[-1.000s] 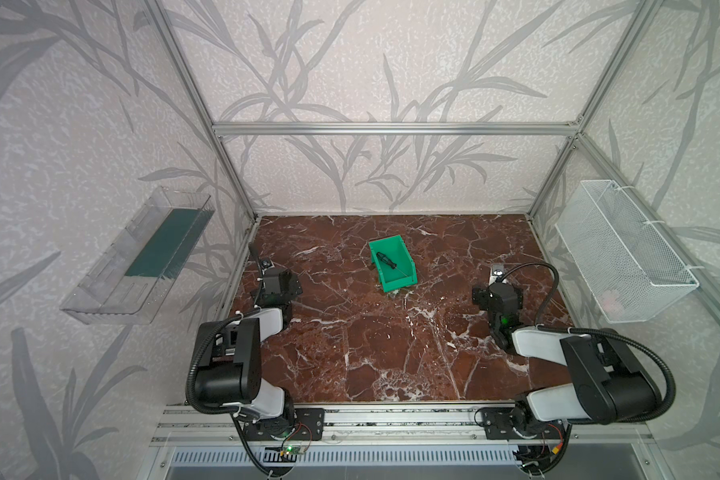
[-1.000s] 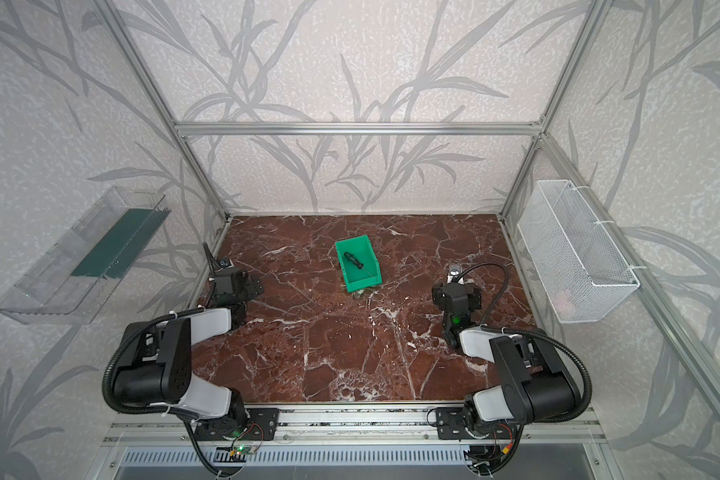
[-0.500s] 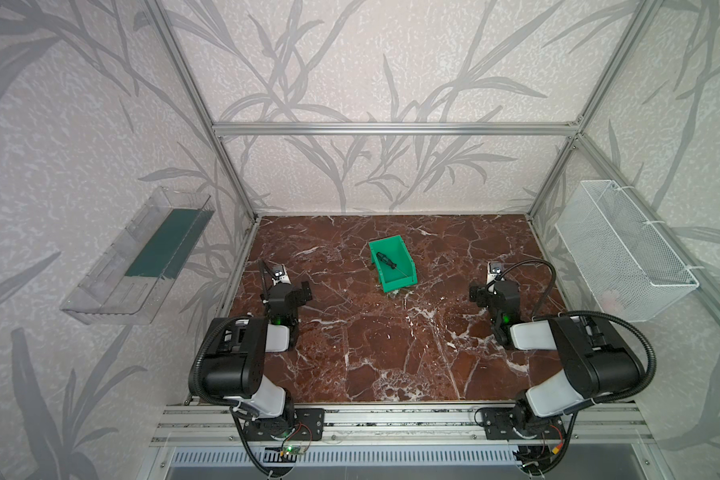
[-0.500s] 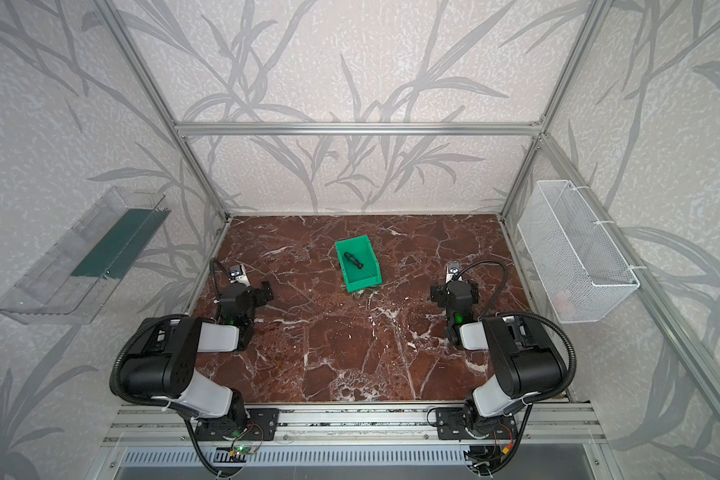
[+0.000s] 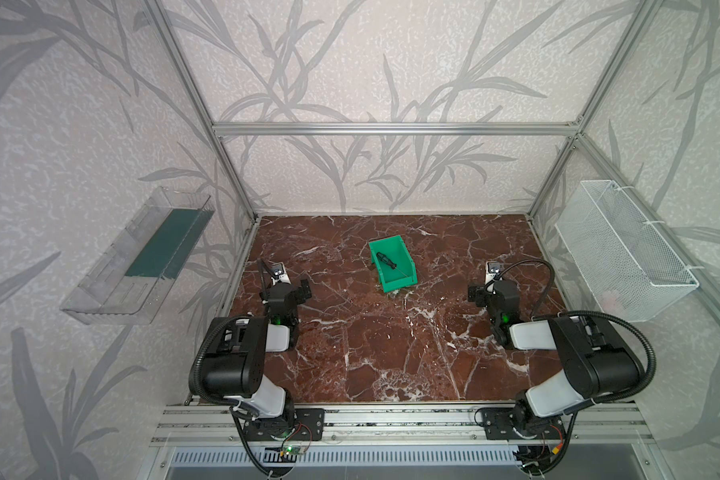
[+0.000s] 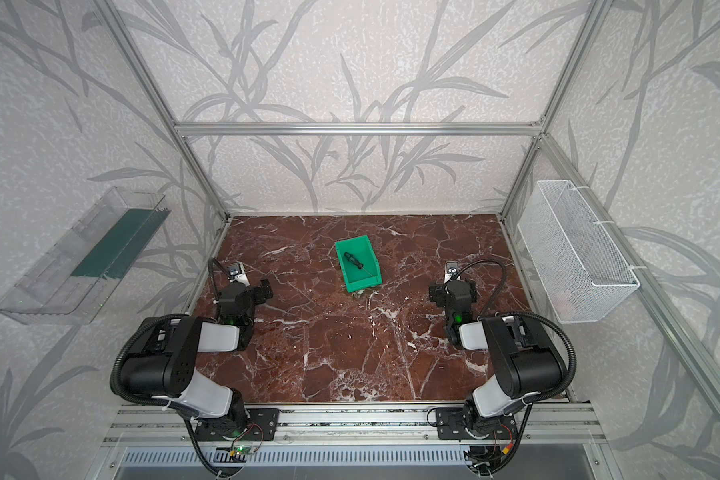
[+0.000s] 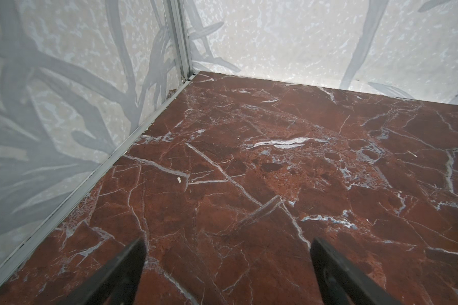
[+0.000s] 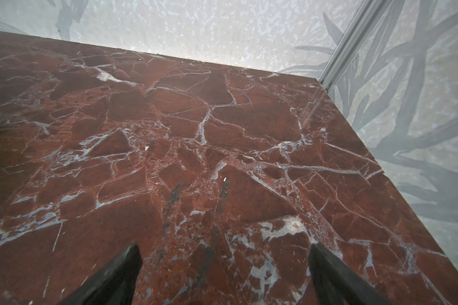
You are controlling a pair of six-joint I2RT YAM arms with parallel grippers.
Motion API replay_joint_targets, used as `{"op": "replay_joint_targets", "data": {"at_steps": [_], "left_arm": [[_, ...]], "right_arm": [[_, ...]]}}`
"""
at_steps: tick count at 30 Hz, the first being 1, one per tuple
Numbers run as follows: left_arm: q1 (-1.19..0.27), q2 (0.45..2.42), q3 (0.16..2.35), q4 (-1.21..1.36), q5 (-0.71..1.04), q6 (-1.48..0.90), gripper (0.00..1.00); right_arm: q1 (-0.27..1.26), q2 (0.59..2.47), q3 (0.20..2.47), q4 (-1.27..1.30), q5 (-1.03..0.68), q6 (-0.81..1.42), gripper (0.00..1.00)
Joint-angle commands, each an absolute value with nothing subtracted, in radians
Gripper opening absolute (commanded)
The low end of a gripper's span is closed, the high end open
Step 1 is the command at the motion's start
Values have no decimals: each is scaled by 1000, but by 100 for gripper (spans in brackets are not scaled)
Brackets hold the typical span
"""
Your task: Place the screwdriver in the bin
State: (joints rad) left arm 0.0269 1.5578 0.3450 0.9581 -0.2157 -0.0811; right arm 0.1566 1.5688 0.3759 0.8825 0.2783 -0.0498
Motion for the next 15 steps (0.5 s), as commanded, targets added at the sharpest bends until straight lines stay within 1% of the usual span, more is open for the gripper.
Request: {"op": "replay_joint_targets", "data": {"at_steps": [1,15], "left_arm": [[23,1565,358,983,-229,-65,99],[26,1566,354,988,-225,-64,99]], "right_arm": [[155,1549,390,887,276,-42,99],[155,1549,390,888,276,-42,99]]}}
